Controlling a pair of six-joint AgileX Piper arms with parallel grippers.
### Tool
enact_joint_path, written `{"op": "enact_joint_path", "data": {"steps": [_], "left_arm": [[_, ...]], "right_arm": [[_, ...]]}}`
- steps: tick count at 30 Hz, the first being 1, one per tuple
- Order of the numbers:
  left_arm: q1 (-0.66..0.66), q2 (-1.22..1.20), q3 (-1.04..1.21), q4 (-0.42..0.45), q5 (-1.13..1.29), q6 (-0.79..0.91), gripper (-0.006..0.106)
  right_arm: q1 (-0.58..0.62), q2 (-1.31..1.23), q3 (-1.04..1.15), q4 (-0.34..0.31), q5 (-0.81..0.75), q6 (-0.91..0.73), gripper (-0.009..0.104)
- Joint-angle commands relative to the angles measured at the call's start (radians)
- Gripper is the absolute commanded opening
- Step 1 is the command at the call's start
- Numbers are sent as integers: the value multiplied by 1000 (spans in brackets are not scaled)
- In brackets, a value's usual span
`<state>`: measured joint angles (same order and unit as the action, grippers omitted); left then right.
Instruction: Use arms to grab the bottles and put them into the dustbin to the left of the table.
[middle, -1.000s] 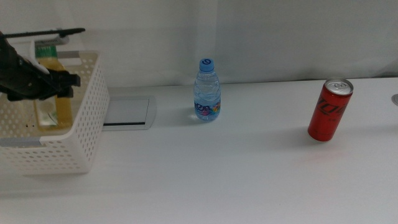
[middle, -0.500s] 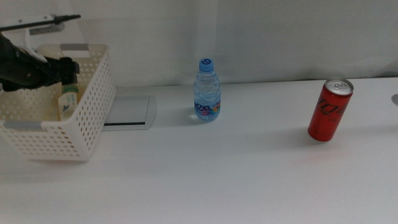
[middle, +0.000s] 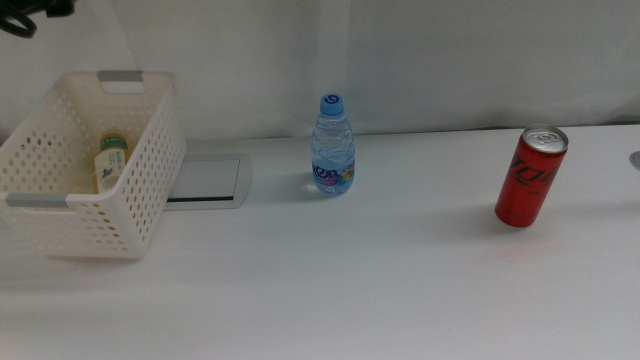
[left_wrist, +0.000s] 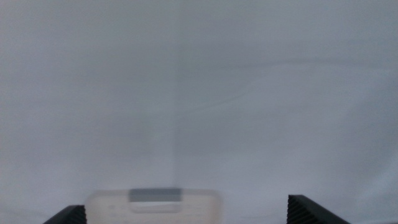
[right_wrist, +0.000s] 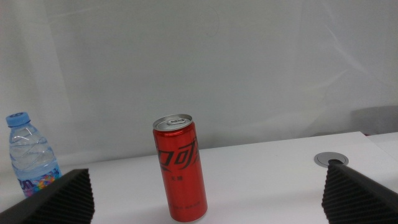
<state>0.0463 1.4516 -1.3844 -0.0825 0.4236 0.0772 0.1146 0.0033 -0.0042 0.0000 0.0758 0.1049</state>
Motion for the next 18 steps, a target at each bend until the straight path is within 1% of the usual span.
{"op": "enact_joint_path", "data": {"steps": [1, 3, 6, 7, 12, 16, 18], "left_arm": [[-32, -66, 50, -7, -20, 5, 84], [-63, -117, 114, -25, -37, -5, 84], [-132, -208, 231, -27, -91, -5, 84], [-179, -274, 314, -27, -138, 5, 84], [-311, -411, 558, -27, -310, 4, 84], [-426, -472, 731, -27, -465, 4, 84], [-487, -483, 833, -27, -587, 15, 84]], "right_arm": [[-5, -31, 38, -7, -8, -8, 103], [-5, -31, 38, -7, -8, -8, 103], [-5, -31, 38, -7, -8, -8, 103], [-5, -31, 38, -7, -8, -8, 103], [-5, -31, 38, -7, -8, -8, 103], [-5, -31, 38, -7, -8, -8, 103], [-5, -31, 38, -7, -10, -8, 103]]}}
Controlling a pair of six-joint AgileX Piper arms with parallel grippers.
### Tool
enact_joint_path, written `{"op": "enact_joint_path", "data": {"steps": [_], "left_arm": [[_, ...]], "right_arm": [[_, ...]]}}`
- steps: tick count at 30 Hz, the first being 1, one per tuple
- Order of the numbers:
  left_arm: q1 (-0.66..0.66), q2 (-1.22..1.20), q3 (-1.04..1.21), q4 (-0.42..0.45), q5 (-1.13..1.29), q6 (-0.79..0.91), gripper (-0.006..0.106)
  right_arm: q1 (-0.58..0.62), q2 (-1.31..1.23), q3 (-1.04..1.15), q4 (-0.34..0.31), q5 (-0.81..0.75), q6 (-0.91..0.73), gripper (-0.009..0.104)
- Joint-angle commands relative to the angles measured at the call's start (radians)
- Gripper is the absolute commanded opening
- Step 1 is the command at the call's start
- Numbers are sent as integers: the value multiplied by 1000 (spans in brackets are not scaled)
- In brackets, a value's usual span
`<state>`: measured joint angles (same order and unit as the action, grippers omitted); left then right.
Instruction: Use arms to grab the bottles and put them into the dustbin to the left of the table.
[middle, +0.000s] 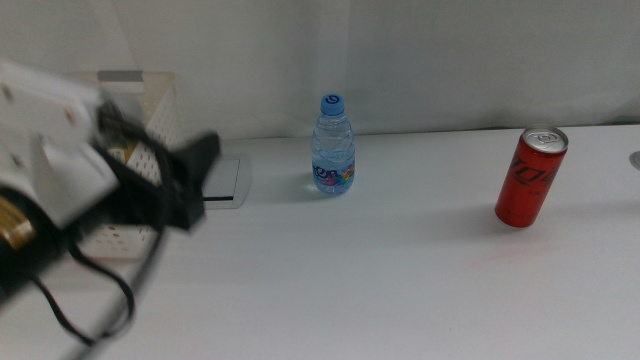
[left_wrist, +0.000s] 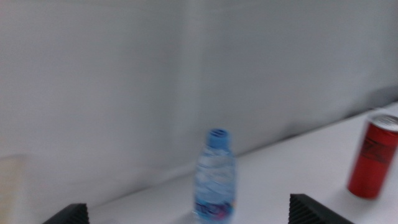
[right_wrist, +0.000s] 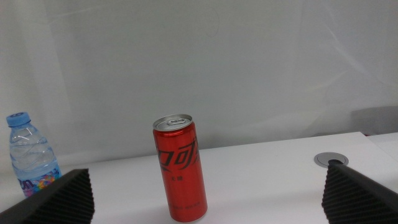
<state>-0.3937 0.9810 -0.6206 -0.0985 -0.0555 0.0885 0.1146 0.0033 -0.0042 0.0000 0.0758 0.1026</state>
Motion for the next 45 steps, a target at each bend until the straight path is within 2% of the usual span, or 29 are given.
{"op": "enact_joint_path", "data": {"steps": [1, 6, 12, 15, 19, 22, 30, 45], "left_arm": [[-70, -14, 118, -11, -175, 10, 84], [-162, 13, 301, -11, -426, 15, 84], [-164, 131, 425, -21, -586, -15, 84], [-164, 195, 427, -33, -636, -11, 84], [-164, 286, 427, -101, -778, -29, 84], [-164, 351, 427, -104, -874, -29, 84], [-164, 555, 347, -93, -912, -37, 84], [-164, 915, -48, -89, -898, -48, 84]], "right_arm": [[-5, -31, 38, -7, -12, -5, 103], [-5, -31, 38, -7, -12, -5, 103], [-5, -31, 38, -7, -12, -5, 103], [-5, -31, 38, -7, -12, -5, 103], [-5, -31, 38, -7, -12, -5, 103], [-5, -31, 38, -7, -11, -5, 103], [-5, -31, 38, -7, -12, -5, 103], [-5, -31, 38, -7, -19, -5, 103]]}}
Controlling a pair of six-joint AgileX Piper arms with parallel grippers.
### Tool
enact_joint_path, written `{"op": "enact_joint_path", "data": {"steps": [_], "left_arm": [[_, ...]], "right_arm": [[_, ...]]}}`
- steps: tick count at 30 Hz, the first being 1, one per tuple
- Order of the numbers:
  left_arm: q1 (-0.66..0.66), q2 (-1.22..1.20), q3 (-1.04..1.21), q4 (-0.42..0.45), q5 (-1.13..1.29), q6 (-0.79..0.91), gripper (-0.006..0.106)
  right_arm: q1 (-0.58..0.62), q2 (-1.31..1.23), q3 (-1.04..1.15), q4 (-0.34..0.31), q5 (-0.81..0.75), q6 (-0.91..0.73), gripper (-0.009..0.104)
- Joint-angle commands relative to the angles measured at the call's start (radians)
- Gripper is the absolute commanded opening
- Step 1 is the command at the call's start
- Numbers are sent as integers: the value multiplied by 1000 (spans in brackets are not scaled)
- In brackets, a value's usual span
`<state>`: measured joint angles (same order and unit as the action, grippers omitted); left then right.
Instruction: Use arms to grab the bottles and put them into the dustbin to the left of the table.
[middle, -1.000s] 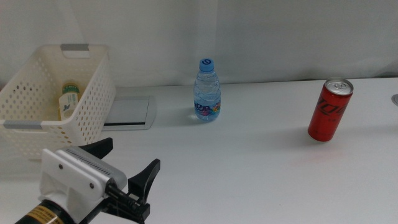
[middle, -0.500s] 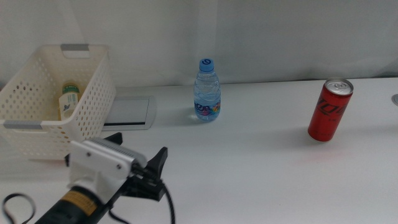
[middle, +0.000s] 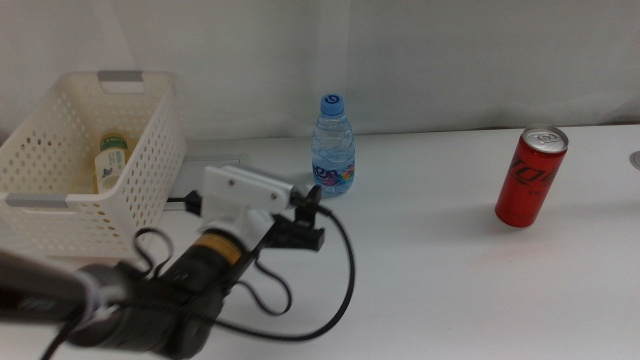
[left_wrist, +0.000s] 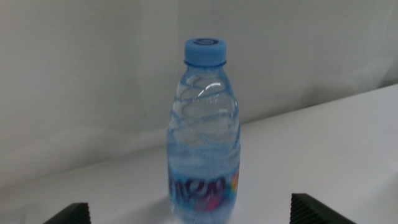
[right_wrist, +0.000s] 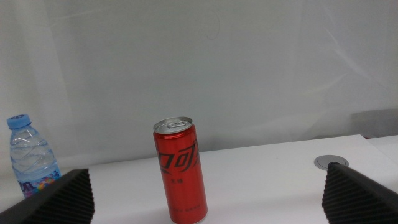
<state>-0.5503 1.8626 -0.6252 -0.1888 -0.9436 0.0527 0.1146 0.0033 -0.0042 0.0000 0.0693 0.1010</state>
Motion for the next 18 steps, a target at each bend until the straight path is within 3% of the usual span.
{"op": "enact_joint_path", "data": {"steps": [1, 18], "left_arm": [[-7, 53, -70, 1, -2, -12, 84], [-7, 343, -446, 23, 76, -46, 84]], "right_arm": [[-5, -31, 38, -7, -13, -4, 103], [-5, -31, 38, -7, -17, -4, 103]]}}
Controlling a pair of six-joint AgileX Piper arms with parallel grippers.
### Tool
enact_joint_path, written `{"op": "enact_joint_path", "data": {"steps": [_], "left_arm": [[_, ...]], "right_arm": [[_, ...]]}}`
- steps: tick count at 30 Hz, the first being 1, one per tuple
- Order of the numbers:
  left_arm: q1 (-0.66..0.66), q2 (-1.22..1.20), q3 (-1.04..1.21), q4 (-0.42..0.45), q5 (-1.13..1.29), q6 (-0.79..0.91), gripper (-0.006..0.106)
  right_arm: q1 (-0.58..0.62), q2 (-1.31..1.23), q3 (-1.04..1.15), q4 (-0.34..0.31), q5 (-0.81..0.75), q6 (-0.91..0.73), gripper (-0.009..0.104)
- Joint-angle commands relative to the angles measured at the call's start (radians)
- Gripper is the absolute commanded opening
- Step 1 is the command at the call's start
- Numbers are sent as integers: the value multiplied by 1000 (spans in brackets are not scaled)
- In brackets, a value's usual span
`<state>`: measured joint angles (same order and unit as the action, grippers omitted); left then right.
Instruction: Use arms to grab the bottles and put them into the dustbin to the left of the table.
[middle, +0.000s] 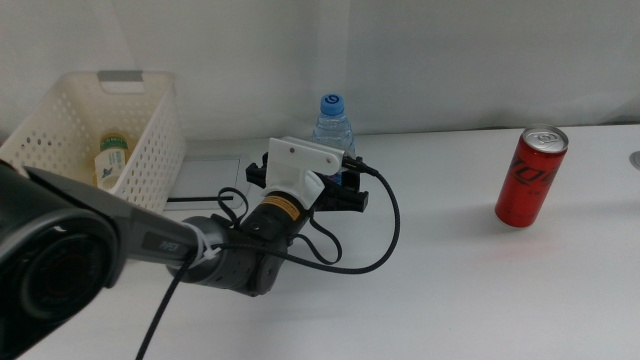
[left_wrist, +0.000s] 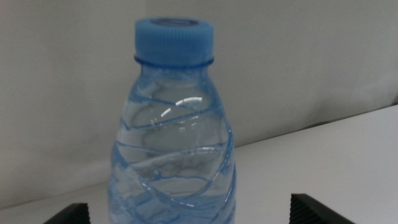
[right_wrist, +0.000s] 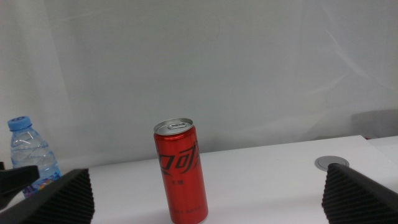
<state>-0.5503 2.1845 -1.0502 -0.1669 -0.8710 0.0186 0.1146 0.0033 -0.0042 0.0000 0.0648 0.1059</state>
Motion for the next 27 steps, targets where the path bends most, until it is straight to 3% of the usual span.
{"op": "enact_joint_path", "data": {"steps": [1, 21, 24, 27], "left_arm": [[-7, 31, -31, 1, 4, -12, 84], [-6, 180, -255, -32, 74, -12, 83], [3, 183, -266, -32, 82, -12, 76], [14, 183, -273, -62, 91, -1, 58]], "right_arm": [[-5, -31, 38, -7, -12, -9, 103], [-5, -31, 38, -7, -17, -9, 103], [-5, -31, 38, -7, -20, -9, 103], [-5, -31, 38, -7, -20, -9, 103]]}}
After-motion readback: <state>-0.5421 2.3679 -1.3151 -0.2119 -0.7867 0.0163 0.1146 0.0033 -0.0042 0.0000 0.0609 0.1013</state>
